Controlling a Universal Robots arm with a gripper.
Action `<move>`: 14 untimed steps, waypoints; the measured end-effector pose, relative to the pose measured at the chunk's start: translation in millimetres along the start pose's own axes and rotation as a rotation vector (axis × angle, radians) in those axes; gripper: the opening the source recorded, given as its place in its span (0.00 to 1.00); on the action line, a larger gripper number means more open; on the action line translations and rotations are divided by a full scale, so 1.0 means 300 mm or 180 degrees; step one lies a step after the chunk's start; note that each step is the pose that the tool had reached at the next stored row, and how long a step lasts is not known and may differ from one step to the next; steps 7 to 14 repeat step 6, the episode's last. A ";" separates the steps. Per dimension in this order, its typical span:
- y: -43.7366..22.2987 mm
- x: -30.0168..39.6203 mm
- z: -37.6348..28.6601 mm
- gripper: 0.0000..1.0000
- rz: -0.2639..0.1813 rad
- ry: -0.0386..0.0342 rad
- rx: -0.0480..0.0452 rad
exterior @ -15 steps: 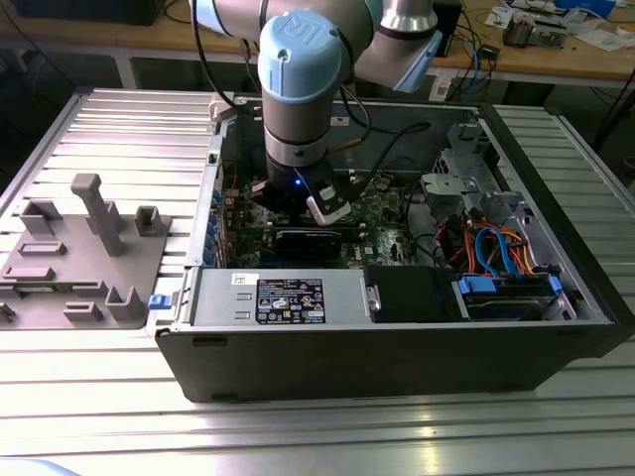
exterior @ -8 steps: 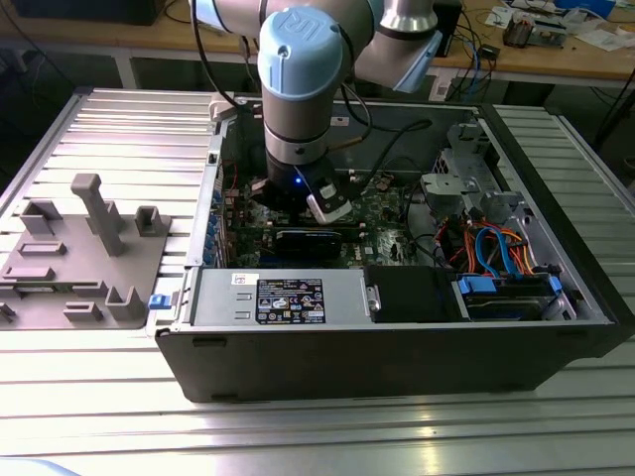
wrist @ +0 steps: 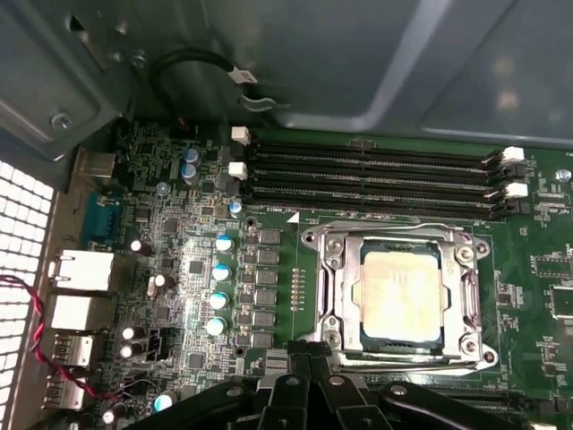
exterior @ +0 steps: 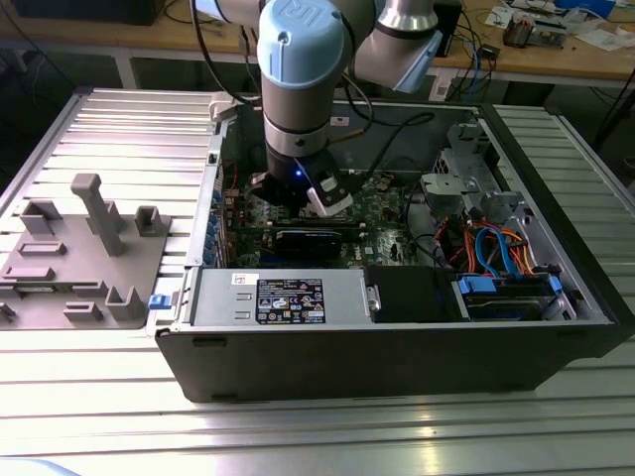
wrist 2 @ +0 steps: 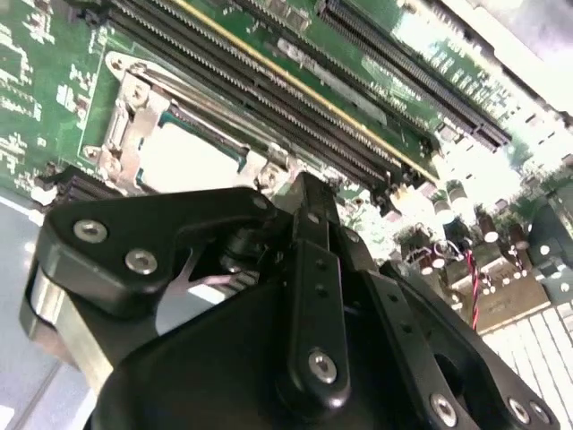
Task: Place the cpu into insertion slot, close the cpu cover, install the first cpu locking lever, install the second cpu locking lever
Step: 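Install the second cpu locking lever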
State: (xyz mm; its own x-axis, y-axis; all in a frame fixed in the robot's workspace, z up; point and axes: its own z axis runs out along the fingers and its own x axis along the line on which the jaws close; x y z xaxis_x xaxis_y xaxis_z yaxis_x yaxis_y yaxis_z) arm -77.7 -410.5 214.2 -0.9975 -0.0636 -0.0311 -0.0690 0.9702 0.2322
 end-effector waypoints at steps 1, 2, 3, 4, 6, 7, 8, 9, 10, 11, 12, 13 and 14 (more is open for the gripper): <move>0.000 0.000 -0.001 0.11 0.0000 0.0000 -0.0001; 0.000 0.000 -0.001 0.11 0.0000 0.0000 -0.0001; 0.000 0.000 -0.002 0.11 0.0000 0.0000 0.0000; 0.000 0.000 -0.002 0.11 0.0000 0.0000 0.0000; 0.000 0.000 -0.002 0.11 0.0000 0.0000 0.0000; 0.000 0.000 -0.002 0.11 0.0000 0.0000 0.0000; 0.000 0.000 -0.002 0.11 0.0000 0.0000 0.0000; 0.000 0.000 -0.002 0.11 0.0000 0.0000 0.0000; 0.000 0.000 -0.002 0.11 0.0000 0.0000 0.0000; 0.000 0.000 -0.002 0.11 0.0000 0.0000 0.0000; 0.000 0.000 -0.002 0.11 0.0000 0.0000 0.0000; 0.000 0.000 -0.002 0.11 0.0000 0.0000 0.0000; 0.000 0.000 -0.002 0.11 0.0000 0.0000 0.0000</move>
